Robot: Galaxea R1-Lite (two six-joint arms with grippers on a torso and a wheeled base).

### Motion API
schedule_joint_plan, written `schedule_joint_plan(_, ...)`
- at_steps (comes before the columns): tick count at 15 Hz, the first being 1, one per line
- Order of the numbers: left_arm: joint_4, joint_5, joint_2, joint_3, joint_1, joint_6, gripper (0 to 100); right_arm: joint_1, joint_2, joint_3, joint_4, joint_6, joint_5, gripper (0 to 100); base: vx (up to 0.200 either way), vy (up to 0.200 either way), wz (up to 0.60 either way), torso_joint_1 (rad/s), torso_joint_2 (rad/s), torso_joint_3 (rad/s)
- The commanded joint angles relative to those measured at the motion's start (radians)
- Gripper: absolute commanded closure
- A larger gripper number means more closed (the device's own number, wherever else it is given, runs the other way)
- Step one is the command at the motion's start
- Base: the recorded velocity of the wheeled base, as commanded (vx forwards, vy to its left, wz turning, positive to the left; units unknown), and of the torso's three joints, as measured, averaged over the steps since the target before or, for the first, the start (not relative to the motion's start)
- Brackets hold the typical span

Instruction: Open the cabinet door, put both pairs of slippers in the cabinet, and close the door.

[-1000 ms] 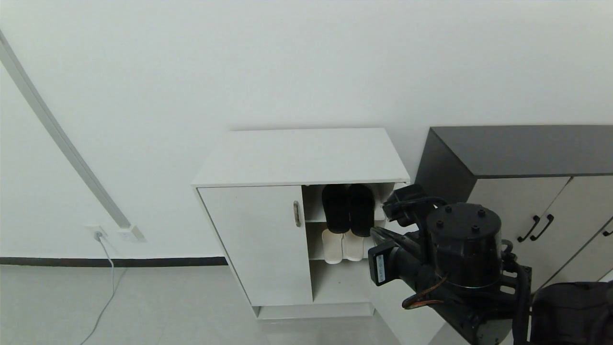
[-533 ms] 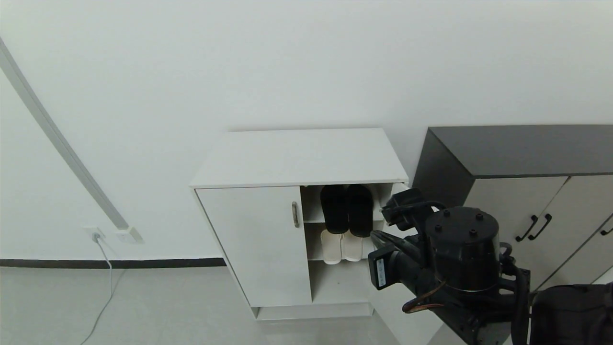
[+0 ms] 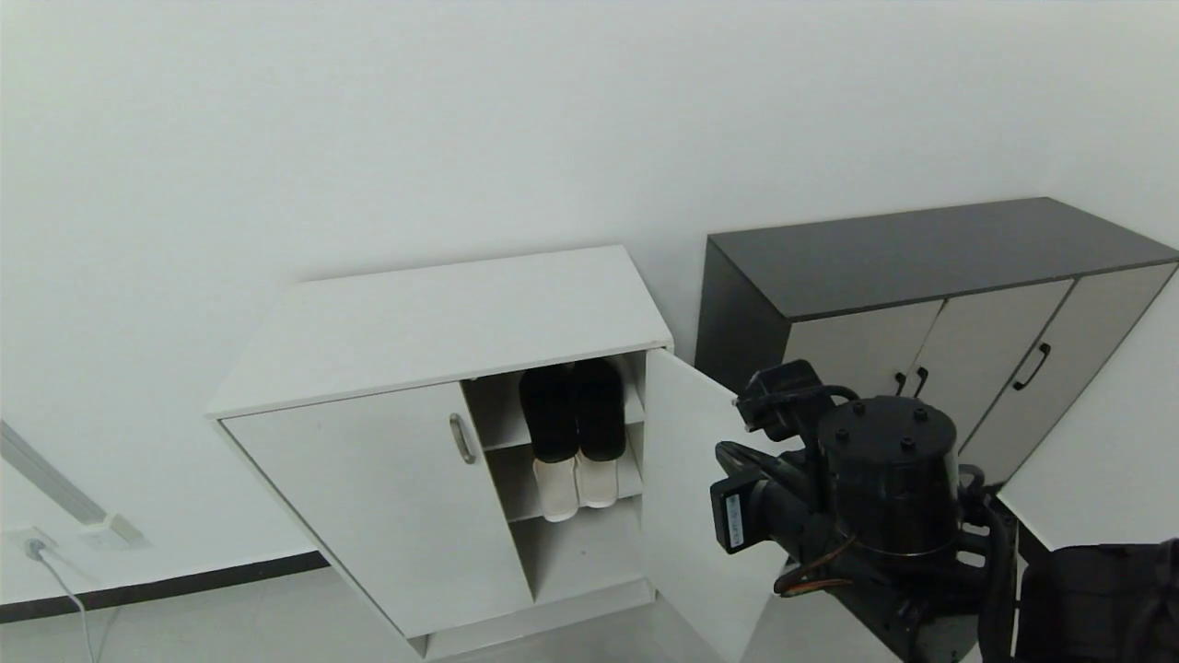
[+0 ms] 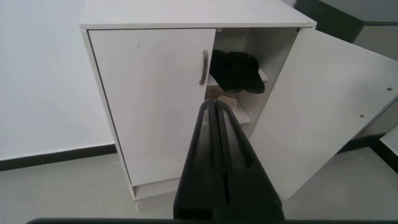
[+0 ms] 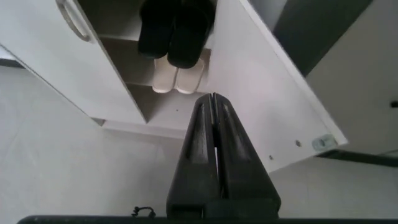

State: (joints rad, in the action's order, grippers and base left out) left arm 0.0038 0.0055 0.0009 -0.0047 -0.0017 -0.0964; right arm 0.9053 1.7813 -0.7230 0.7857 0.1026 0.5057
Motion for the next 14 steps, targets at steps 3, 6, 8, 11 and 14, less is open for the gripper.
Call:
schedule_joint_plan(3, 0.001, 0.001, 0.001, 0.000, 0.000, 0.000, 100, -0.002, 0.004, 0.000, 0.000, 0.000, 0.000, 100, 0.000, 0.000, 0.00, 0.000, 0.00, 0.000)
schedule_joint_plan(6, -0.001, 0.001, 0.001, 0.000, 0.000, 0.000, 100, -0.002, 0.004, 0.002, 0.000, 0.000, 0.000, 100, -0.133, 0.000, 0.00, 0.005, 0.00, 0.000)
schedule_joint_plan(8, -0.001, 0.001, 0.001, 0.000, 0.000, 0.000, 100, -0.002, 0.004, 0.002, 0.000, 0.000, 0.000, 100, -0.200, 0.000, 0.00, 0.012, 0.00, 0.002)
schedule_joint_plan(11, 0.001, 0.001, 0.001, 0.000, 0.000, 0.001, 100, -0.017, 0.004, -0.001, 0.000, -0.003, 0.002, 100, -0.133, 0.000, 0.00, -0.005, 0.00, 0.003)
schedule_joint_plan(14, 0.001, 0.001, 0.001, 0.000, 0.000, 0.000, 100, -0.125, 0.018, -0.036, -0.003, -0.066, 0.002, 100, 0.000, 0.000, 0.00, 0.000, 0.00, 0.000)
